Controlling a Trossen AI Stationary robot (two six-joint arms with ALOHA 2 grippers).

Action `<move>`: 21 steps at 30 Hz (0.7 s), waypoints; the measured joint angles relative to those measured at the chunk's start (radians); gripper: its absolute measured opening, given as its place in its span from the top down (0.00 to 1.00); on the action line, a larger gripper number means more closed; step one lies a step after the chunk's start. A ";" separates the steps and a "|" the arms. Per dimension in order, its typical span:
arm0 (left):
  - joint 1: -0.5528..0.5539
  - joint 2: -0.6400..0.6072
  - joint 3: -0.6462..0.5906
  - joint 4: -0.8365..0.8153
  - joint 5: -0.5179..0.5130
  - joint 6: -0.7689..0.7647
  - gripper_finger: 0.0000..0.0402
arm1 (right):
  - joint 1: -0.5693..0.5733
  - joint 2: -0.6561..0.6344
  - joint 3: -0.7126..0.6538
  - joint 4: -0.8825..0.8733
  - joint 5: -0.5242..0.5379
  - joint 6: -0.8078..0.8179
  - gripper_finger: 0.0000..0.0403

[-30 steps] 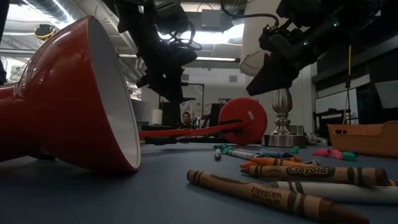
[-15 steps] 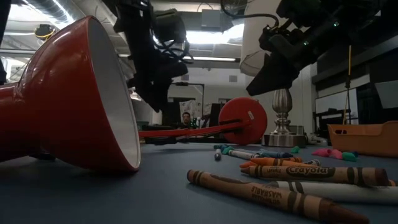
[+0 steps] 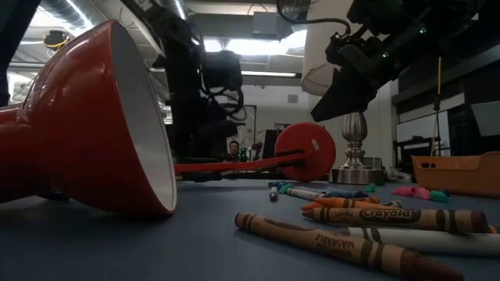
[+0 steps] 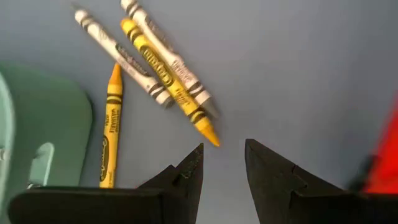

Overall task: Sort crayons
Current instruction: Put the green crayon into the green bin

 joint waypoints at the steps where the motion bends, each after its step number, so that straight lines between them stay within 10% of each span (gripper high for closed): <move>1: 0.004 0.009 0.000 0.000 -0.001 0.000 0.75 | 0.000 0.000 0.000 0.000 0.000 0.000 0.65; 21: 0.037 0.044 0.001 0.033 0.000 -0.016 0.75 | 0.000 0.000 0.000 0.000 0.003 -0.001 0.65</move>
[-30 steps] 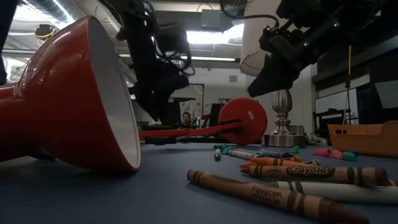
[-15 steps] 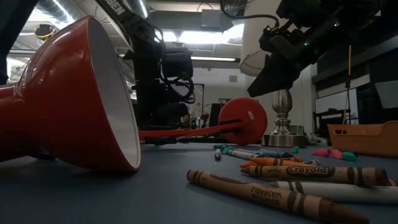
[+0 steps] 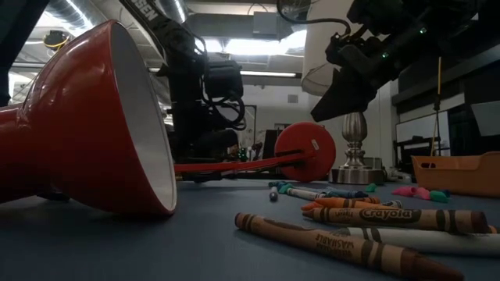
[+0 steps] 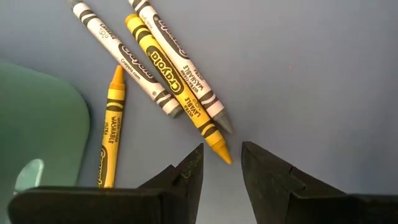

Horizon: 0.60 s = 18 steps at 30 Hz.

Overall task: Sort crayons
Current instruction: Put the green crayon into the green bin

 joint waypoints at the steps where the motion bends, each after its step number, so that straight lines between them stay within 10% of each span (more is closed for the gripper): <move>1: 0.002 0.000 0.000 0.001 0.001 -0.009 0.75 | 0.000 0.000 0.000 0.000 0.000 0.000 0.65; 18: 0.030 0.002 0.000 0.009 0.006 -0.032 0.85 | 0.000 0.000 0.000 0.000 0.000 0.000 0.65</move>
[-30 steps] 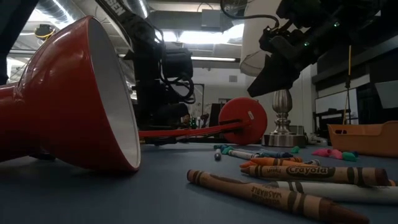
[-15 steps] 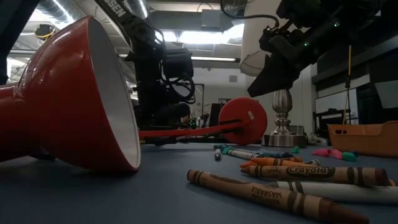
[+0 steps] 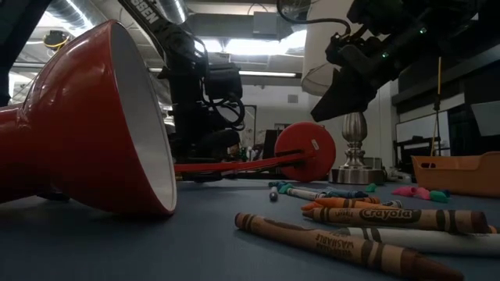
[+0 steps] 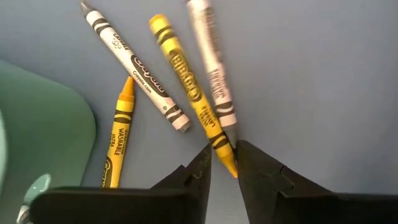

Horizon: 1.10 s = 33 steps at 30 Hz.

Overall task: Sort crayons
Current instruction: Put the green crayon into the green bin

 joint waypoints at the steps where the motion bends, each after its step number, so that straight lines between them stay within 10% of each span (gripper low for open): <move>1: 0.000 0.000 0.000 0.000 0.000 0.000 0.86 | 0.000 0.000 0.000 0.000 0.000 0.000 0.65; 33: -0.001 -0.001 0.000 0.002 -0.002 0.002 0.95 | 0.000 0.000 0.000 0.000 0.000 0.000 0.65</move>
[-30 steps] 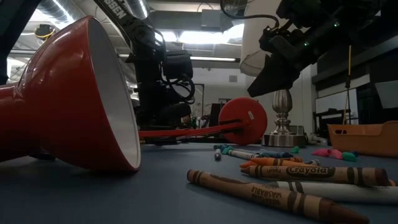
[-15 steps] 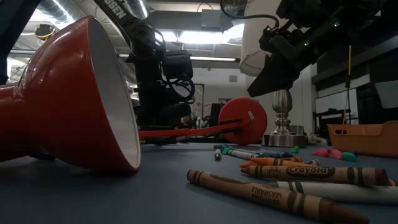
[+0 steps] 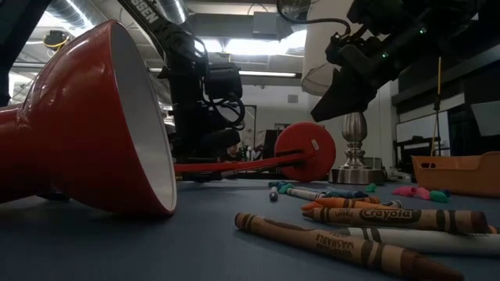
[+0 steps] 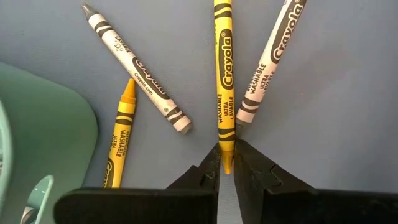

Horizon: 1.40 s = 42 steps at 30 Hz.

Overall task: Sort crayons
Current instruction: Put the green crayon into the green bin

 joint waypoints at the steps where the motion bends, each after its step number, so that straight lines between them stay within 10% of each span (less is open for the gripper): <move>1: 0.000 -0.001 0.000 0.000 0.000 0.002 0.95 | 0.000 0.000 0.000 0.000 0.000 0.000 0.65; 21: 0.000 -0.145 -0.002 0.034 0.025 0.004 0.95 | 0.000 0.000 0.000 0.003 0.000 0.000 0.65; 31: -0.029 -0.147 0.000 0.374 0.248 0.166 0.95 | 0.000 0.000 0.000 0.100 0.045 0.003 0.65; 42: -0.122 -0.147 0.000 0.637 0.271 0.331 0.95 | 0.000 0.000 0.000 0.237 0.086 0.078 0.65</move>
